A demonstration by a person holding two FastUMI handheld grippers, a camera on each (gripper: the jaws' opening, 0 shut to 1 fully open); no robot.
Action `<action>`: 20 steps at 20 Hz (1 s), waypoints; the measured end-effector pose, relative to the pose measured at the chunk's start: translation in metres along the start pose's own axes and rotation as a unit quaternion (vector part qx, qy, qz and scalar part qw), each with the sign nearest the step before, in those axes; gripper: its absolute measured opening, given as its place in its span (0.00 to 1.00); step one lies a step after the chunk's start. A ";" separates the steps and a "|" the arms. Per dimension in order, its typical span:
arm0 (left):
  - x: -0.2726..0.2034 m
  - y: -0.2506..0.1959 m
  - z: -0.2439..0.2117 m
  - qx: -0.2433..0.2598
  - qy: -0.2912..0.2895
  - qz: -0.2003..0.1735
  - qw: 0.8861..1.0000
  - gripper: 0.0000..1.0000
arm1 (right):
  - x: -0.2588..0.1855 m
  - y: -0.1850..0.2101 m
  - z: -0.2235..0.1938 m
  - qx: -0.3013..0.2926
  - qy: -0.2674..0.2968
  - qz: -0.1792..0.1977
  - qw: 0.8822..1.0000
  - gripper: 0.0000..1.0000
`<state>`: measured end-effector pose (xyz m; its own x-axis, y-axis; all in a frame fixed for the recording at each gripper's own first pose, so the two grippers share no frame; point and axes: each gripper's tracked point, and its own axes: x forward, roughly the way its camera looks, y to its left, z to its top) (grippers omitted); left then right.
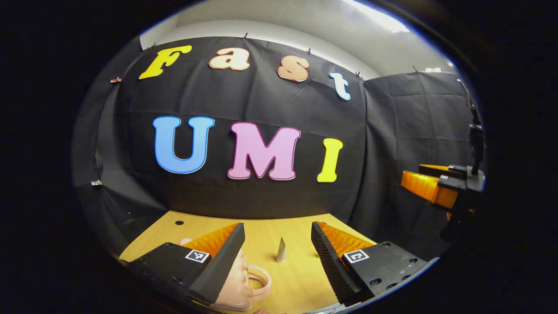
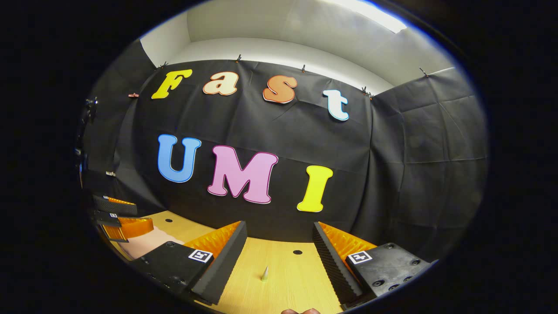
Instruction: First open the suitcase, pack the skin care products into it, and then close the suitcase.
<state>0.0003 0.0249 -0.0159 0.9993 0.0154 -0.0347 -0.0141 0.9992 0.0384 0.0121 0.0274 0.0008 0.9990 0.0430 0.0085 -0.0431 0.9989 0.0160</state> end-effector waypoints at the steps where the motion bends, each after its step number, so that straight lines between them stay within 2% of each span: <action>1: 0.000 0.001 -0.003 0.001 0.003 -0.001 1.000 0.96 | 0.000 0.002 0.000 0.001 0.000 0.001 1.000 0.96; 5: 0.006 0.001 -0.017 -0.014 0.023 -0.018 0.999 0.96 | 0.004 0.003 -0.002 -0.003 0.000 -0.002 1.000 0.96; 8: 0.019 -0.006 -0.046 -0.027 0.074 -0.038 0.996 0.96 | 0.004 0.001 -0.007 0.002 0.000 -0.004 1.000 0.96; 12: 0.045 -0.015 -0.097 0.014 0.155 -0.056 0.986 0.96 | 0.004 -0.010 -0.022 -0.015 0.007 0.003 1.000 0.96; 16: 0.080 -0.021 -0.161 0.022 0.257 -0.059 0.964 0.96 | 0.011 -0.033 -0.039 0.003 0.015 0.013 1.000 0.96; 18: 0.094 -0.017 -0.197 0.026 0.317 -0.032 0.948 0.96 | 0.018 -0.048 -0.057 0.006 0.027 0.017 0.999 0.96; 20: 0.106 -0.008 -0.230 0.026 0.376 0.000 0.926 0.97 | 0.031 -0.065 -0.075 0.005 0.039 0.019 0.999 0.96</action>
<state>0.0979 0.0278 -0.2495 0.6924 0.0568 -0.7193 0.0071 0.9963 0.0855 0.0462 -0.0351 -0.0750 0.9942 0.0821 -0.0690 -0.0804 0.9964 0.0265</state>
